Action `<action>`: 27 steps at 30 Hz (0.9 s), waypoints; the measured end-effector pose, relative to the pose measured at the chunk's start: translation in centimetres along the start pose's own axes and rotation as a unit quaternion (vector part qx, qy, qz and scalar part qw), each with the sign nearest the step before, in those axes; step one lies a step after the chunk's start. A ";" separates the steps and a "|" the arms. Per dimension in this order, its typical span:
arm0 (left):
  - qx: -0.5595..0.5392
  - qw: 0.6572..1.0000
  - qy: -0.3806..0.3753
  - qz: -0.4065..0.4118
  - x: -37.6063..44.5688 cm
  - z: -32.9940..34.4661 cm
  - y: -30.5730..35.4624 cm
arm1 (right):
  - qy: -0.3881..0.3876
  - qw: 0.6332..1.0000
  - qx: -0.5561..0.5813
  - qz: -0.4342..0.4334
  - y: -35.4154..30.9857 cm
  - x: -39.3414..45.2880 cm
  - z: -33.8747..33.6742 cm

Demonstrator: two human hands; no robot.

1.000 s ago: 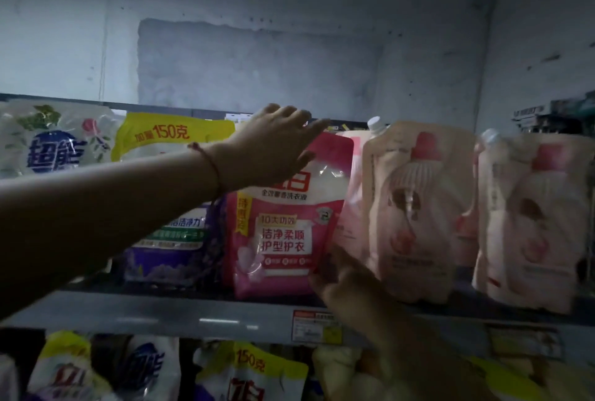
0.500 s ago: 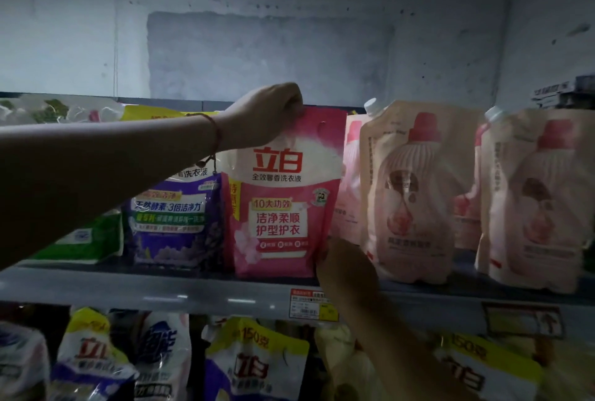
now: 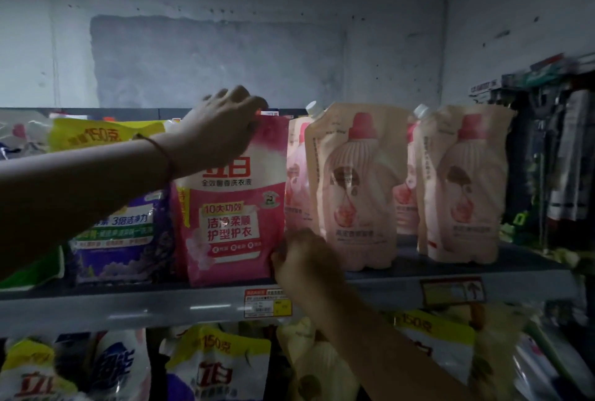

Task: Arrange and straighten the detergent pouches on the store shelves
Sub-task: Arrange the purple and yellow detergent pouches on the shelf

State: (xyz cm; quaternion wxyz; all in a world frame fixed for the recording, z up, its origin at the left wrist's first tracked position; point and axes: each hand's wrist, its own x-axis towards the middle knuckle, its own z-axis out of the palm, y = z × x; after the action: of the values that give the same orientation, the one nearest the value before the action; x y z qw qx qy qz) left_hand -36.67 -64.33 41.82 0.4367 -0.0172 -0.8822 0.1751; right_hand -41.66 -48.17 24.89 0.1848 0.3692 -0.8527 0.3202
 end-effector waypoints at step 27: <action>0.085 0.992 -0.091 -0.002 7.5 4.8 9.4 | 0.045 0.942 0.299 0.143 13.4 2.7 -4.5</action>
State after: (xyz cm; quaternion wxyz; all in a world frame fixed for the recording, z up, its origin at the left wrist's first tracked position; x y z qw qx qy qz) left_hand -46.18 -55.57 41.78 0.3551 0.0380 -0.9002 0.2491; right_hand -53.12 -39.46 24.13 0.0566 0.2667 -0.7521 0.6000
